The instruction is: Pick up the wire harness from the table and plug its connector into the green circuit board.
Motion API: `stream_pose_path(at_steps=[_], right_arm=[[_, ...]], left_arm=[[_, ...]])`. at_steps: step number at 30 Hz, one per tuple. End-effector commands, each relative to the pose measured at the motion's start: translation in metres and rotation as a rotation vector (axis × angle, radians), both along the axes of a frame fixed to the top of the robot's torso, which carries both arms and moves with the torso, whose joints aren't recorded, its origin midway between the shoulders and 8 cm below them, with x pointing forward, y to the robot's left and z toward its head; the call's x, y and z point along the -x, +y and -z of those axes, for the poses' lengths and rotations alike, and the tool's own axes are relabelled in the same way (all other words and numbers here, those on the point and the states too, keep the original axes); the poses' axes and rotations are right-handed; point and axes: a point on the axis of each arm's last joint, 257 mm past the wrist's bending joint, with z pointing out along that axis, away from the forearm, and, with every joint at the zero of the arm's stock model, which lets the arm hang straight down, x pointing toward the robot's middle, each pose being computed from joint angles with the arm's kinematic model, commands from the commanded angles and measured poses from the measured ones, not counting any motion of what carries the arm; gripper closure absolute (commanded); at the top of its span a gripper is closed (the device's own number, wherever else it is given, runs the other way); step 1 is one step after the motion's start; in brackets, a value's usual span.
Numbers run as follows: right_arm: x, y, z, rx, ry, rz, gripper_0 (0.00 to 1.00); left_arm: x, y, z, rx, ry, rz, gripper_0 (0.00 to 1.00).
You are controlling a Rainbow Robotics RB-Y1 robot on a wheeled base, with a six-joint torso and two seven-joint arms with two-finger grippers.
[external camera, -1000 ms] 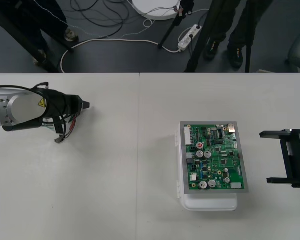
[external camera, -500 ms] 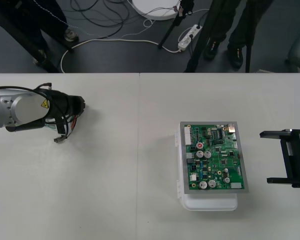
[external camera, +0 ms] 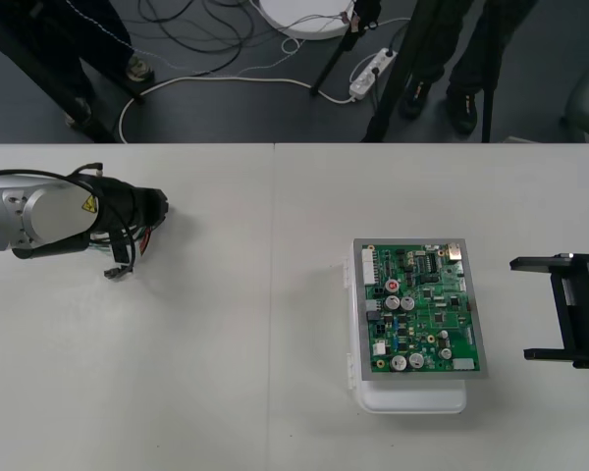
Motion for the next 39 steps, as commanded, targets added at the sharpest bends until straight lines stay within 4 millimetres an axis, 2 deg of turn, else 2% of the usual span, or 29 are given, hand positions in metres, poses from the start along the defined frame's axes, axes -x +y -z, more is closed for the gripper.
stream_pose_path(at_steps=[1, 20, 32, 39], right_arm=[[-0.003, 0.004, -0.009, -0.006, -0.039, -0.023, 0.0], [-0.003, 0.004, -0.009, -0.006, -0.03, -0.022, 0.0], [-0.005, 0.004, -0.012, -0.015, -0.018, -0.018, 0.0], [-0.006, 0.004, -0.014, -0.025, -0.012, -0.013, 0.0]], left_arm=[[-0.003, -0.005, 0.001, -0.074, -0.049, 0.082, 1.0], [0.025, 0.003, -0.02, 0.04, 0.003, 0.055, 1.0], [0.042, 0.01, -0.036, 0.242, 0.075, -0.11, 1.0], [0.059, 0.01, -0.048, 0.356, 0.229, -0.216, 1.0]])
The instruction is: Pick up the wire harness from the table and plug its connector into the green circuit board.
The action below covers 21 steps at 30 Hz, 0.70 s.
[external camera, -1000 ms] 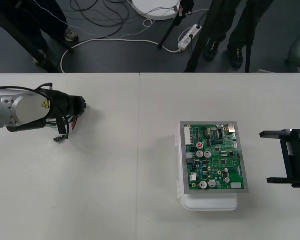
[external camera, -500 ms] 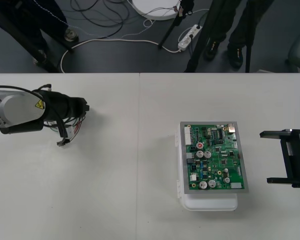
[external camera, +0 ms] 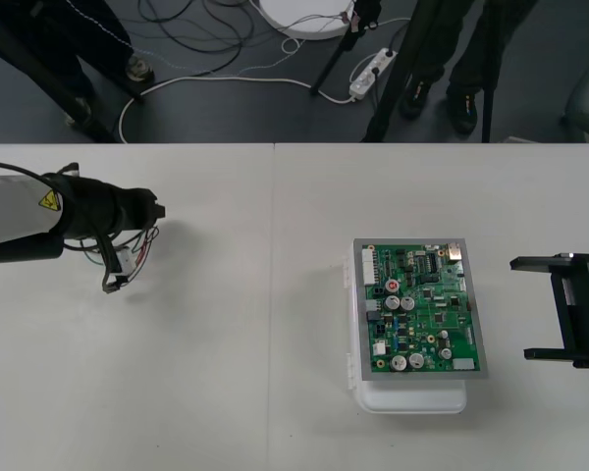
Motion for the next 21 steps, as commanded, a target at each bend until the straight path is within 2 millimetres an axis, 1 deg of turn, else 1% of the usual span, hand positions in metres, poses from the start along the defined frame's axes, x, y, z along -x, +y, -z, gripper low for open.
stream_pose_path(at_steps=[1, 6, 16, 21], right_arm=[[-0.006, 0.004, -0.014, -0.026, -0.011, -0.012, 0.0], [-0.007, 0.004, -0.016, -0.033, -0.011, -0.01, 0.0], [-0.009, 0.004, -0.02, -0.048, -0.005, -0.002, 0.0], [-0.009, 0.004, -0.02, -0.05, -0.002, 0.0, 0.0]], left_arm=[[0.015, 0.024, -0.02, 0.166, 0.189, -0.205, 1.0], [0.026, 0.023, -0.029, 0.23, 0.289, -0.26, 1.0], [0.044, 0.015, -0.057, 0.353, 0.476, -0.373, 1.0], [0.053, 0.012, -0.066, 0.407, 0.564, -0.442, 1.0]])
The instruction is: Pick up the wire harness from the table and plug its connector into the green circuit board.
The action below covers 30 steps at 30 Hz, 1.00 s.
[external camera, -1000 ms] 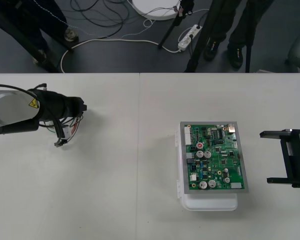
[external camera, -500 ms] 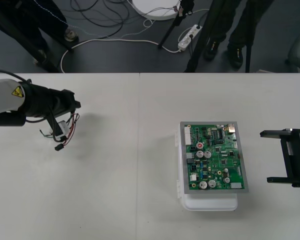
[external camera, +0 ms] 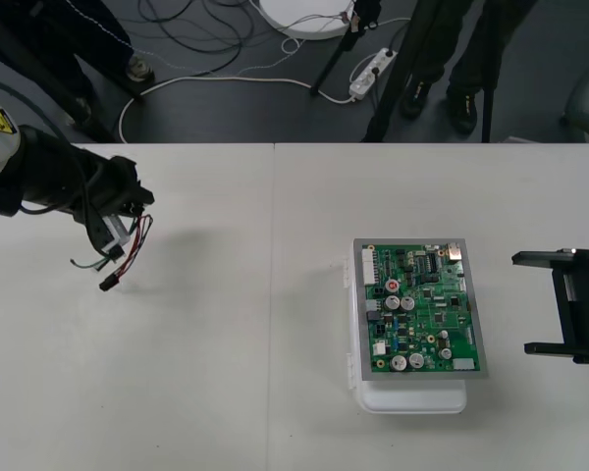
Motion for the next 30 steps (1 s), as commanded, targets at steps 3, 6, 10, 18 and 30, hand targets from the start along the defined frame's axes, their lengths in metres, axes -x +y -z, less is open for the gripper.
stream_pose_path(at_steps=[3, 6, 10, 18, 30], right_arm=[[-0.006, 0.004, -0.015, -0.028, -0.006, -0.014, 0.0], [-0.006, 0.004, -0.014, -0.028, -0.002, -0.013, 0.0], [-0.006, 0.004, -0.015, -0.026, -0.002, -0.013, 0.0], [-0.006, 0.003, -0.014, -0.027, 0.001, -0.012, 0.0], [-0.006, 0.004, -0.015, -0.027, 0.003, -0.013, 0.0]], left_arm=[[0.023, 0.018, -0.023, 0.124, 0.235, -0.223, 1.0], [0.027, 0.014, -0.031, 0.159, 0.295, -0.274, 1.0], [0.031, 0.008, -0.038, 0.193, 0.366, -0.33, 1.0], [0.031, -0.006, -0.055, 0.273, 0.499, -0.46, 1.0], [0.026, -0.034, -0.066, 0.409, 0.648, -0.555, 1.0]])
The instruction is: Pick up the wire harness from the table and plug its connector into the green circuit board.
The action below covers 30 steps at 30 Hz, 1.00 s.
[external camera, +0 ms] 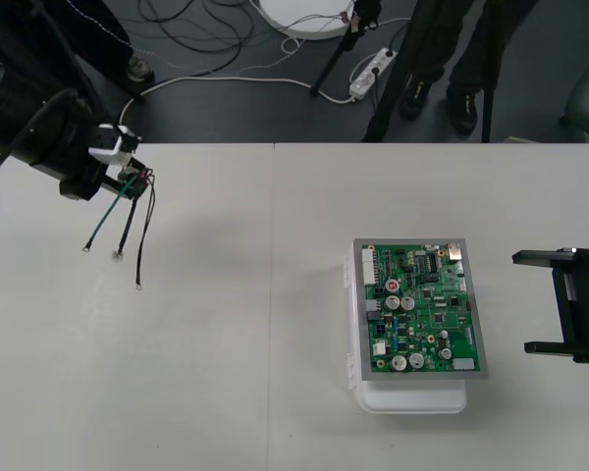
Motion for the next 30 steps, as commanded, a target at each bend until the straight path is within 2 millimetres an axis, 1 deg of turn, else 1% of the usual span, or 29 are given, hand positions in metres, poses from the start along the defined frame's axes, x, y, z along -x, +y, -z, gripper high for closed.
stream_pose_path(at_steps=[1, 6, 10, 14, 18, 23, 27, 30], right_arm=[[-0.006, 0.004, -0.014, -0.025, 0.003, -0.014, 0.0], [-0.006, 0.002, -0.013, -0.021, 0.005, -0.012, 0.0], [-0.006, 0.003, -0.013, -0.024, 0.008, -0.012, 0.0], [-0.007, 0.002, -0.013, -0.022, 0.012, -0.009, 0.0], [-0.007, 0.001, -0.013, -0.021, 0.015, -0.007, 0.0], [-0.007, 0.001, -0.013, -0.02, 0.017, -0.006, 0.0], [-0.007, 0.001, -0.013, -0.02, 0.017, -0.006, 0.0], [-0.007, 0.001, -0.013, -0.02, 0.017, -0.006, 0.0]], left_arm=[[0.008, -0.019, -0.004, 0.053, 0.042, 0.061, 1.0], [0.004, -0.026, -0.005, 0.088, 0.065, 0.042, 1.0], [0.003, -0.034, -0.007, 0.152, 0.079, 0.024, 1.0], [0.002, -0.04, -0.009, 0.189, 0.064, 0.02, 1.0], [0.009, -0.048, -0.01, 0.224, 0.073, 0.022, 1.0], [0.022, -0.065, -0.007, 0.307, 0.129, -0.018, 1.0], [0.031, -0.075, -0.006, 0.322, 0.135, -0.042, 1.0], [0.039, -0.084, -0.008, 0.334, 0.131, -0.064, 1.0]])
